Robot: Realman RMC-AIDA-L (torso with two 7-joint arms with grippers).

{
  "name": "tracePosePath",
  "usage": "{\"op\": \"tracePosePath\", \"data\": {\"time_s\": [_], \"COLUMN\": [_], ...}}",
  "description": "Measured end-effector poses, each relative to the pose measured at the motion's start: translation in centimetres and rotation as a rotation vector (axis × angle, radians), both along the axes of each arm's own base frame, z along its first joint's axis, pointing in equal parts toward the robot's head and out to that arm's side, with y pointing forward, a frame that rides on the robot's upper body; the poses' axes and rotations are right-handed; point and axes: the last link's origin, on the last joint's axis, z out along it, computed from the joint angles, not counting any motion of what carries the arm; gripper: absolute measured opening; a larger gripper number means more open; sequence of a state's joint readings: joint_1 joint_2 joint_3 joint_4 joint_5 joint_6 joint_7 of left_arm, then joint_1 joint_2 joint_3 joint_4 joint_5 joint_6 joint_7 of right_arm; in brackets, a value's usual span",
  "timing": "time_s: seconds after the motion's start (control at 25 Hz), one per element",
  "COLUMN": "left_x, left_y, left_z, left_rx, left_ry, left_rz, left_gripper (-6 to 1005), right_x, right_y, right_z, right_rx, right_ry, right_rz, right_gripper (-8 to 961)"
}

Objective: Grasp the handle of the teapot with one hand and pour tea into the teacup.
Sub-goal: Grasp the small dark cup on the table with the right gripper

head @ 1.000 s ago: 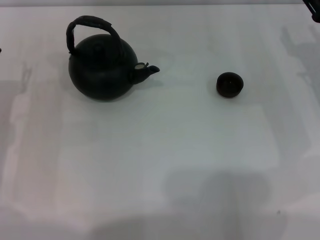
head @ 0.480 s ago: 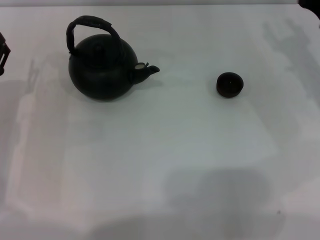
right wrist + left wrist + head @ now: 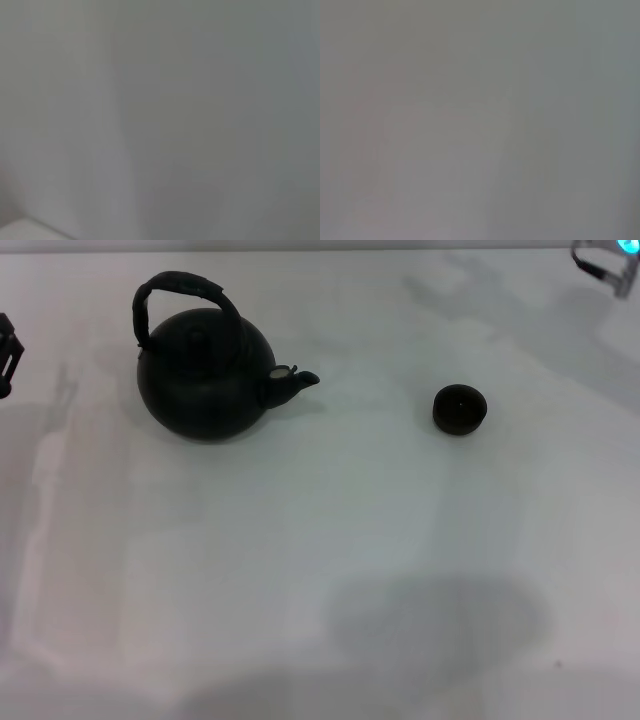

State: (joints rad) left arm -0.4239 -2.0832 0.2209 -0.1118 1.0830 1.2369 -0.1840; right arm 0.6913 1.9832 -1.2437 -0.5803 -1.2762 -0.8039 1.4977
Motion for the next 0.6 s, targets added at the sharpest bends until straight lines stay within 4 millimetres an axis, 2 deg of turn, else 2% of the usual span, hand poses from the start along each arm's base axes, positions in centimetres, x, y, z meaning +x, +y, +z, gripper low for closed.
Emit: {"op": "tracePosePath", "data": {"time_s": [0.32, 0.48, 0.6], "left_x": [-0.1, -0.2, -0.2], "left_y": [0.0, -0.1, -0.2], "left_z": [-0.1, -0.1, -0.1], "left_rx": [-0.006, -0.007, -0.007], "left_ry": [-0.002, -0.001, 0.002], "left_rz": [0.007, 0.011, 0.013], "left_gripper": [826, 826, 825], "right_x": [-5.6, -7.1, -7.5], "right_y": [2.8, 3.3, 3.2], "right_z": [0.2, 0.4, 0.1], "right_rx": [-0.224, -0.309, -0.37], "right_ry": [-0.211, -0.36, -0.47], "right_rz": [-0.005, -0.031, -0.066], "right_gripper": [839, 837, 836]}}
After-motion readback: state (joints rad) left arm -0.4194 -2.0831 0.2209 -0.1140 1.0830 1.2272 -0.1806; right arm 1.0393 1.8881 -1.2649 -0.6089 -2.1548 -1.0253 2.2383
